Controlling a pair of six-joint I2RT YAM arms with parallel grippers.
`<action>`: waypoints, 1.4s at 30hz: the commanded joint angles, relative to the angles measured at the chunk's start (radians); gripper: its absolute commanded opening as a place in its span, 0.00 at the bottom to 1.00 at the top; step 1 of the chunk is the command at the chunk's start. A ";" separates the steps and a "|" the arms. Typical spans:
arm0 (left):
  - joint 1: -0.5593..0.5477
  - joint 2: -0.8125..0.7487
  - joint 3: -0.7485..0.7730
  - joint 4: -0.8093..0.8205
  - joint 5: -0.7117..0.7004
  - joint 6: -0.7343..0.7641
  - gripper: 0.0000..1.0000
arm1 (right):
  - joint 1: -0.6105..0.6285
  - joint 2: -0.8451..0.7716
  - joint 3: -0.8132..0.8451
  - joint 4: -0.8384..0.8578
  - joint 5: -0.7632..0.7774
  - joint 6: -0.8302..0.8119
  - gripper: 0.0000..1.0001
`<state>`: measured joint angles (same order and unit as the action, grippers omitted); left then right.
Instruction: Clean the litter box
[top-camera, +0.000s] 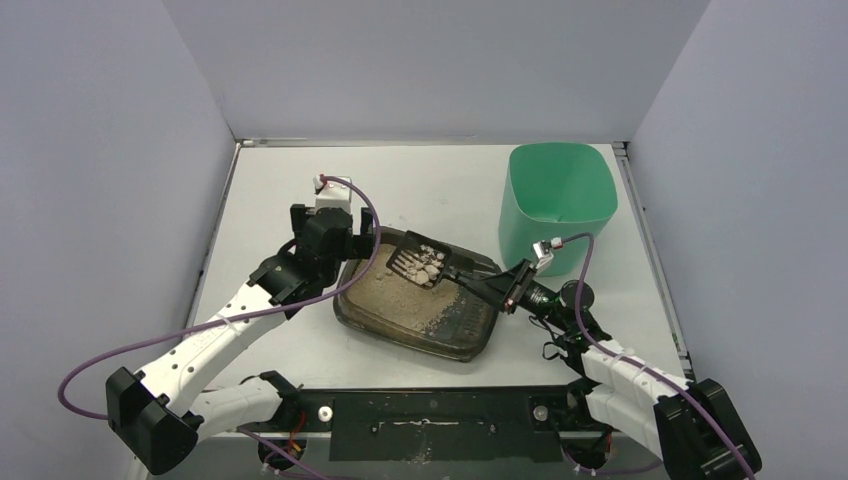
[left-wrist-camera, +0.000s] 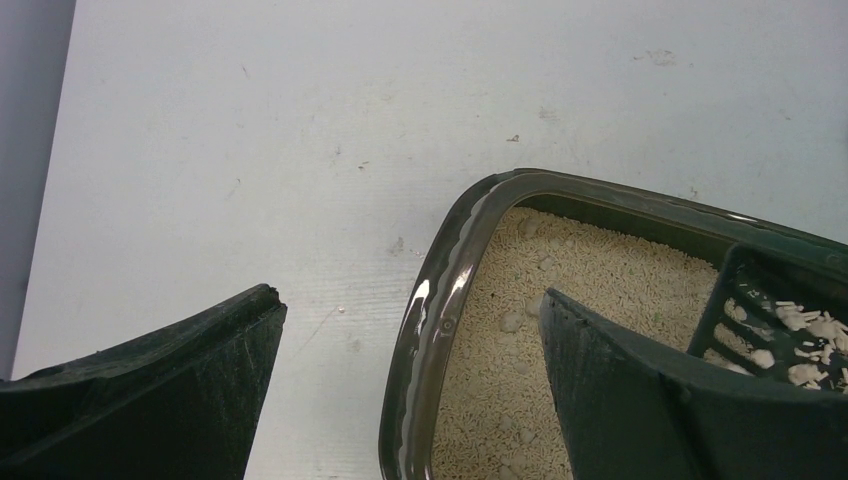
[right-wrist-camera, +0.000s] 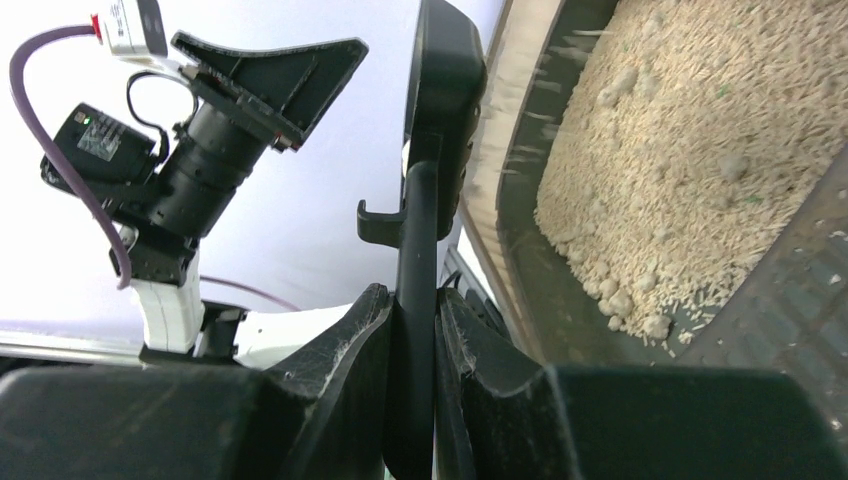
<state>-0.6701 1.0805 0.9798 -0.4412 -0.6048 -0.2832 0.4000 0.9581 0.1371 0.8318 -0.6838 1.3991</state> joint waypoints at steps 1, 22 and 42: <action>0.011 -0.021 -0.004 0.065 0.004 0.010 0.97 | -0.014 -0.029 0.006 0.088 0.017 0.011 0.00; 0.020 -0.033 -0.022 0.068 0.011 0.019 0.97 | -0.031 -0.054 0.085 -0.024 -0.030 -0.014 0.00; 0.023 -0.053 -0.031 0.066 0.014 0.028 0.97 | -0.186 -0.123 0.269 -0.194 -0.075 -0.013 0.00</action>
<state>-0.6525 1.0588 0.9459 -0.4141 -0.5964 -0.2653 0.2436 0.8593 0.3389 0.6086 -0.7578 1.3628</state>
